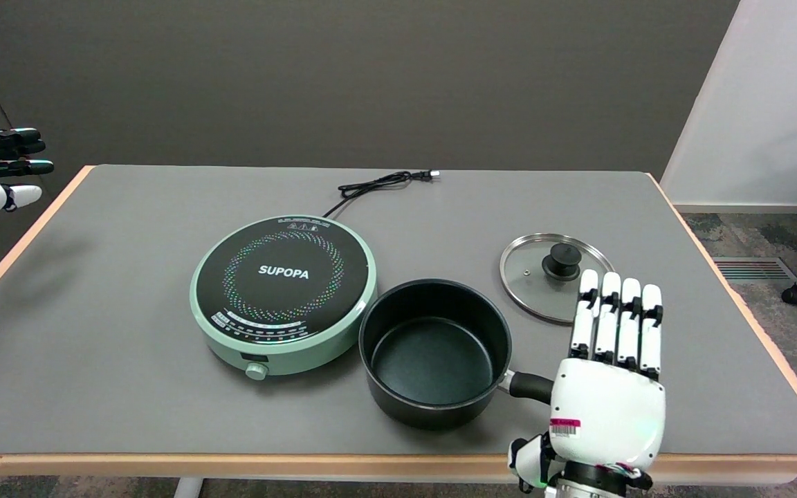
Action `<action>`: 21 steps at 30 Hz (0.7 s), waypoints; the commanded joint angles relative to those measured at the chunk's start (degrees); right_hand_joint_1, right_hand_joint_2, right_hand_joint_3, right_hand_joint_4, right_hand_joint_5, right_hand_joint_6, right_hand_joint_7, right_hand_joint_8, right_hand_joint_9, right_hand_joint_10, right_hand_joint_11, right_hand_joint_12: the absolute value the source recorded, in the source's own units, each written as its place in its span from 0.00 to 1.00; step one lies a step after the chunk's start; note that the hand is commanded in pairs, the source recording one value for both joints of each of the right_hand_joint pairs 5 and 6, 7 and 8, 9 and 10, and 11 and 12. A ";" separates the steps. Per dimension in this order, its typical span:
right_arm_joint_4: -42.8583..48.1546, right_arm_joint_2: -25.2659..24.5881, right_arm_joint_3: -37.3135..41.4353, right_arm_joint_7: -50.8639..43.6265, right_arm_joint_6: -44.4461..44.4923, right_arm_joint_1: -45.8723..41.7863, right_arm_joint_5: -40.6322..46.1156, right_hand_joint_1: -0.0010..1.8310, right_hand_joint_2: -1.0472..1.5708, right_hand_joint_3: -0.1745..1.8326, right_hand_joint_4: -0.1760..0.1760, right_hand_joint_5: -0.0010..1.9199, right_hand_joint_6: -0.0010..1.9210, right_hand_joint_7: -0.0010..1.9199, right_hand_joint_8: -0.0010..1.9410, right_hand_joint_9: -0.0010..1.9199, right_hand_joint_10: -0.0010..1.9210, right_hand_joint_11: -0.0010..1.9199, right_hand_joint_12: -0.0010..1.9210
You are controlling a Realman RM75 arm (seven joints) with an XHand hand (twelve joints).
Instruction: Pick up the soup pot.
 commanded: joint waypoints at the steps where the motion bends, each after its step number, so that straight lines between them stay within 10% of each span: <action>1: 2.15 1.17 0.70 0.00 -0.03 0.65 6.57 0.64 0.23 0.66 0.45 0.01 0.01 0.01 0.01 0.01 0.01 0.01 0.01; 21: 2.71 2.15 1.10 0.08 -0.11 2.96 10.51 0.62 0.27 0.66 0.45 0.01 0.01 0.01 0.01 0.01 0.01 0.01 0.01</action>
